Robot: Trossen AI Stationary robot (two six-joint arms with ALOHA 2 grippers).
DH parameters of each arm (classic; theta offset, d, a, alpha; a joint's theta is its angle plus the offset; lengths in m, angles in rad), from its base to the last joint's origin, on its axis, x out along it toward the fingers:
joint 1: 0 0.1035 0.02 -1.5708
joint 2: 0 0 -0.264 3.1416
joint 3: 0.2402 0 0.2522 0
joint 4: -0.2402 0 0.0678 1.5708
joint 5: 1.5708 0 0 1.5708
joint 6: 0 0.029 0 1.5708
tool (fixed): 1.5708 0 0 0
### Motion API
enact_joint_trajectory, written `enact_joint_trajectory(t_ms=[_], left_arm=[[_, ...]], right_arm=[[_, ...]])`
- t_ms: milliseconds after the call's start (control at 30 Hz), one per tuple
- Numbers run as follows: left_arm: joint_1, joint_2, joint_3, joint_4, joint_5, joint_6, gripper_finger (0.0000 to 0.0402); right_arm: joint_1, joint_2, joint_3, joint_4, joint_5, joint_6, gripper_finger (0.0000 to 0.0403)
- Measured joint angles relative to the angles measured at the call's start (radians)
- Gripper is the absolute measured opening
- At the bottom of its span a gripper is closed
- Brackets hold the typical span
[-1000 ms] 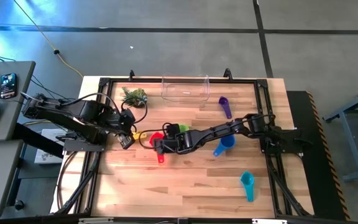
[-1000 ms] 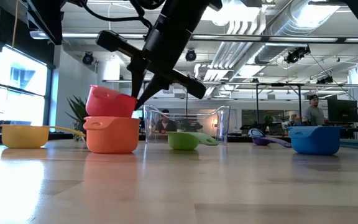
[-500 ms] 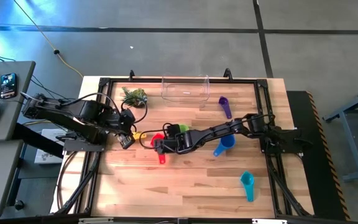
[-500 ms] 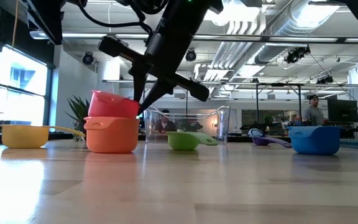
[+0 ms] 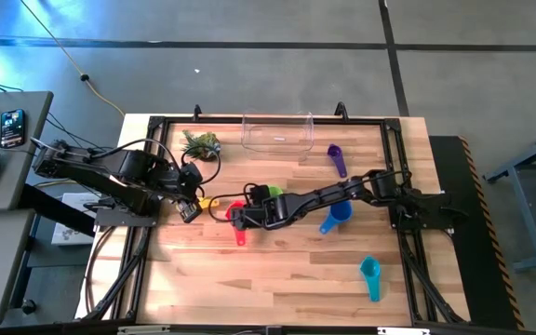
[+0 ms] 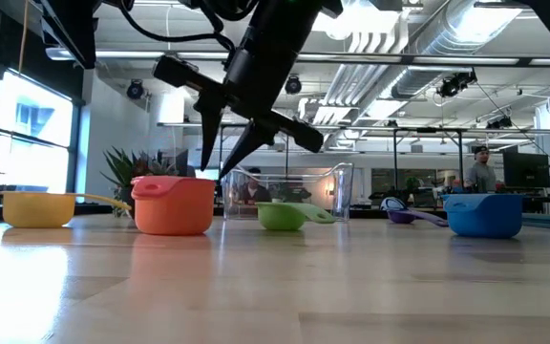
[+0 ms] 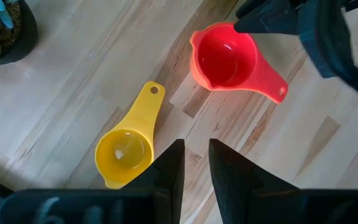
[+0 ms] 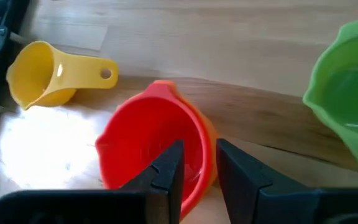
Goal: Nest measuring cups in basket
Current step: Stack the blue measuring cup on top of the red measuring cup
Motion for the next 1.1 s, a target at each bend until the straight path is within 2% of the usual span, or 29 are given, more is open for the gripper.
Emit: enact_joint_trajectory(t_ms=[167,400,700,800,933,1100], left_arm=[[0.000,0.000,0.000,0.000,0.000,0.000,0.0062],[0.000,0.000,0.000,-0.001,0.000,0.022,0.0062],[0.000,0.000,0.000,-0.001,0.000,0.033,0.0062],[0.000,0.000,0.000,-0.001,0.000,0.033,0.0062],[0.000,0.000,0.000,-0.001,0.000,0.032,0.0062],[0.000,0.000,0.000,-0.006,0.016,0.027,0.0062]], right_arm=[[0.000,-0.004,0.077,-0.159,0.019,-0.084,0.0085],[0.000,-0.005,0.208,-0.390,0.018,-0.300,0.0085],[0.004,-0.006,0.334,-0.776,0.029,-0.475,0.0085],[0.011,-0.006,0.340,-0.888,0.051,-0.479,0.0085],[0.023,-0.035,0.301,-0.887,0.060,-0.527,0.0085],[0.025,-0.125,0.158,-0.886,0.059,-0.525,0.0085]])
